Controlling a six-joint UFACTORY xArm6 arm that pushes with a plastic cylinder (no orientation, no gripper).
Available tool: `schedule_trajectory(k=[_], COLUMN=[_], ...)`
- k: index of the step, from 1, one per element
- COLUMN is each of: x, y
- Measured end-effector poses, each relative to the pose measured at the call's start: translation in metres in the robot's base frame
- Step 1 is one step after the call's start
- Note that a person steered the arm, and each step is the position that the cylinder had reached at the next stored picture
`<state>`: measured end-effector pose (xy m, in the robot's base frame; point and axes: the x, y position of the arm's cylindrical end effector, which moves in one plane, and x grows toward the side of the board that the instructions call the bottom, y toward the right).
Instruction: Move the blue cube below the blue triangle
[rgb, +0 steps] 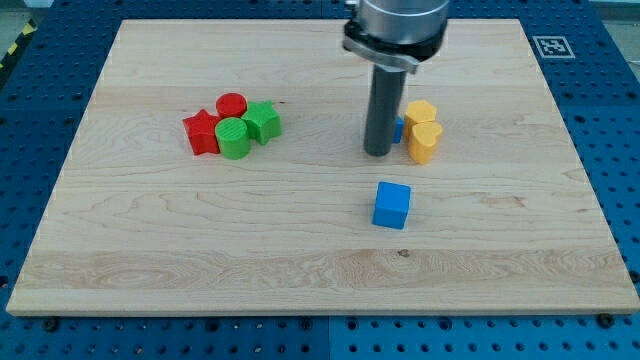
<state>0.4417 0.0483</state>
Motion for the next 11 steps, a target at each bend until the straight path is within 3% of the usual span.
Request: schedule_trajectory(k=[2, 3, 5, 8, 11], x=[0.072, 0.107, 0.093, 0.059, 0.068], y=[-0.034, -0.022, 0.039, 0.04, -0.023])
